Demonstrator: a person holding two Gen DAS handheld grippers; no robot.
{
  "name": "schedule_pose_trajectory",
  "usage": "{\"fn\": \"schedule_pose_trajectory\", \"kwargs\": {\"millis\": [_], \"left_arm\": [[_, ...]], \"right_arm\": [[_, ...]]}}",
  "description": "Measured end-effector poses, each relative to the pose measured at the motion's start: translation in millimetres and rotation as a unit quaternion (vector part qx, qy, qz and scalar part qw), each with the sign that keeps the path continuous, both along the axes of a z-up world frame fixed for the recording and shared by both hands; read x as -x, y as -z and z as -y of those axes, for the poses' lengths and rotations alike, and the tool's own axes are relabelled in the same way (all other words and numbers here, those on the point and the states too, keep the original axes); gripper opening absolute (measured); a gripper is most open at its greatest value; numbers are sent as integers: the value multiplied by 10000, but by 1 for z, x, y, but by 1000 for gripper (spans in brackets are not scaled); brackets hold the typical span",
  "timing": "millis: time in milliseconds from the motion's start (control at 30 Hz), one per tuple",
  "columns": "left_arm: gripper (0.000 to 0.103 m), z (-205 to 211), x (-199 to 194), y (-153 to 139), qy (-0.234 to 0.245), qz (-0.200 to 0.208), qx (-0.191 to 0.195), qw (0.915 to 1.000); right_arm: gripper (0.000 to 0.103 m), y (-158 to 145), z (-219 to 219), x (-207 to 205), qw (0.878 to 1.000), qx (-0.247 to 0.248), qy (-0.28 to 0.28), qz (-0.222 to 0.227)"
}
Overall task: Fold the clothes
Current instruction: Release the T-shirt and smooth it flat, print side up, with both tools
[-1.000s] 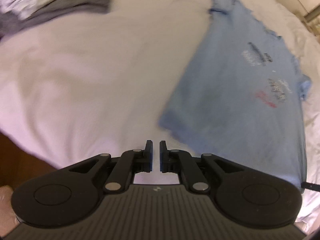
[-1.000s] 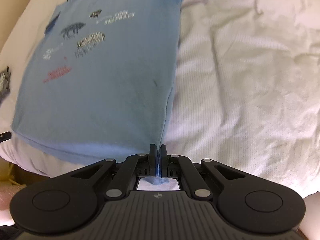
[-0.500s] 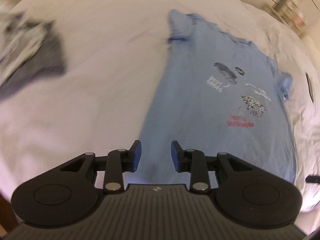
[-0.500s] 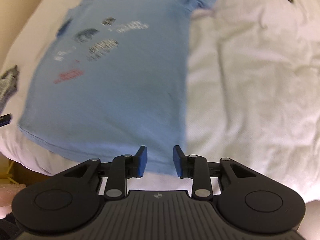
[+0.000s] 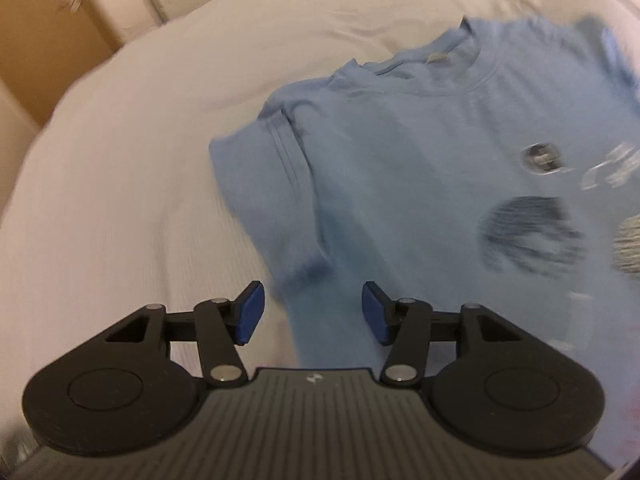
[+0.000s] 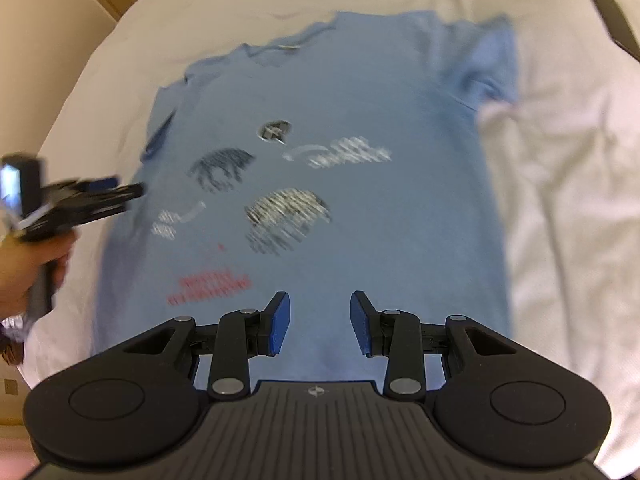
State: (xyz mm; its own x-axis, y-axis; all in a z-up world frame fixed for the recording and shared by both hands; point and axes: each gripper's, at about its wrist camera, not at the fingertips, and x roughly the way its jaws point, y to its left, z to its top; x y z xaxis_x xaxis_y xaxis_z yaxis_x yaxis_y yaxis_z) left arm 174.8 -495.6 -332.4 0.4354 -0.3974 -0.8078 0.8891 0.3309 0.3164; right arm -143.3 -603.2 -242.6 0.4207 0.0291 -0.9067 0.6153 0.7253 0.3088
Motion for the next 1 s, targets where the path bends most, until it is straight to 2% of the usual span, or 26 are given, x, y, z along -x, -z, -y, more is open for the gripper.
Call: {"fn": "schedule_pose_trajectory", "kwargs": {"millis": [33, 67, 100, 167, 200, 267, 333, 367, 433, 500, 567, 633, 700, 800, 900, 1000], "left_arm": [[31, 2, -10, 3, 65, -33, 50, 10000], [5, 1, -23, 2, 58, -201, 209, 9996], [4, -5, -35, -2, -78, -332, 405, 9986], [4, -31, -60, -17, -749, -538, 921, 9915], [4, -51, -75, -25, -1221, -700, 1235, 9823], [17, -95, -103, -32, -2200, -994, 1567, 9577], [20, -133, -123, -28, -3083, -1146, 1453, 9331], [21, -140, -128, -26, -3210, -1231, 1427, 9282], [21, -129, -128, -28, -2886, -1345, 1581, 9347], [28, -119, -129, -29, -2559, -1456, 1733, 9398], [40, -108, -129, -31, -2227, -1565, 1882, 9436], [40, -98, -130, -32, -1893, -1673, 2029, 9461], [40, -71, -133, -28, -1363, -1728, 2120, 9522], [39, -33, -153, -11, -985, -1922, 1981, 9561], [30, -14, -191, 7, -1235, -1734, 1401, 9670], [30, -37, -222, 4, -1788, -1263, 1251, 9677]], "right_arm": [[39, 2, 0, -12, 10000, -13, -2, -2], [39, 4, -1, -23, 10000, -26, -5, -5], [39, 7, -1, -35, 10000, -39, -8, -7], [39, 11, -2, -58, 10000, -65, -13, -12], [39, 13, -2, -70, 10000, -78, -15, -14], [39, 16, -4, -91, 9999, -91, -57, -12], [39, 16, -4, -103, 9998, -122, -138, -2], [40, 17, -4, -109, 9998, -141, -172, 5], [40, 18, -7, -123, 9996, -190, -231, 10], [42, 20, -9, -137, 9993, -238, -290, 14], [43, 21, -12, -147, 9990, -276, -362, 5], [44, 22, -15, -157, 9987, -279, -431, -17], [45, 22, -17, -161, 9986, -262, -446, -49], [46, 21, -16, -160, 9989, -230, -405, -111], [46, 23, -14, -152, 9992, -183, -284, -219], [46, 21, -9, -137, 9995, -121, -80, -277]]}}
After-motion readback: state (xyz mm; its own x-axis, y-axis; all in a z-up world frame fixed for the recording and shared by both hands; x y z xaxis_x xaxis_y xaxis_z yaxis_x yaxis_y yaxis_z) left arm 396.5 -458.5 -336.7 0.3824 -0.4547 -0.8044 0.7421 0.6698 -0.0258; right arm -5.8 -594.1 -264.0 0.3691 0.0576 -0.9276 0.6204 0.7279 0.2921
